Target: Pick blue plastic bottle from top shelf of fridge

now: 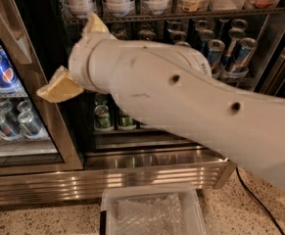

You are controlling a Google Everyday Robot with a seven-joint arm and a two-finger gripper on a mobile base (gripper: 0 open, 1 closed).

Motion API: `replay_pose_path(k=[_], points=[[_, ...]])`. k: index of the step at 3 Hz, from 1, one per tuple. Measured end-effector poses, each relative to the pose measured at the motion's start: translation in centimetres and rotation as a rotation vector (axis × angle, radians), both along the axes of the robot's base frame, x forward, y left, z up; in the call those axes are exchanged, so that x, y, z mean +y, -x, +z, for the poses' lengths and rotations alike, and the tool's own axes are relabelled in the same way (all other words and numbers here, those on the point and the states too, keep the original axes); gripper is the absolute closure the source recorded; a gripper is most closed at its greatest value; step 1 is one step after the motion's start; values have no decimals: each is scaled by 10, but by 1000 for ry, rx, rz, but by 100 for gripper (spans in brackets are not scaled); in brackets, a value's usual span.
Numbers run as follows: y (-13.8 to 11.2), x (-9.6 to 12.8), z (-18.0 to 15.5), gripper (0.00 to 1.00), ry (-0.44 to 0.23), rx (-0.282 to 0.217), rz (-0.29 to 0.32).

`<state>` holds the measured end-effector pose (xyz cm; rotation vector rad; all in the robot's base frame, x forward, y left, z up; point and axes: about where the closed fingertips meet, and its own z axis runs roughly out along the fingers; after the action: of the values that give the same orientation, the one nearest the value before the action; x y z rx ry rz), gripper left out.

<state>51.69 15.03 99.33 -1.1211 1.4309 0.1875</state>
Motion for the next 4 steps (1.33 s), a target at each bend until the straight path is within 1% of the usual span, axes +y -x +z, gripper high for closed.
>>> replay_pose_path(k=[1, 2, 3, 4], points=[[1, 0, -4, 0, -35, 41, -14], [1, 0, -4, 0, -35, 40, -14], [5, -12, -11, 0, -96, 39, -69], [19, -35, -34, 0, -180, 36, -174]])
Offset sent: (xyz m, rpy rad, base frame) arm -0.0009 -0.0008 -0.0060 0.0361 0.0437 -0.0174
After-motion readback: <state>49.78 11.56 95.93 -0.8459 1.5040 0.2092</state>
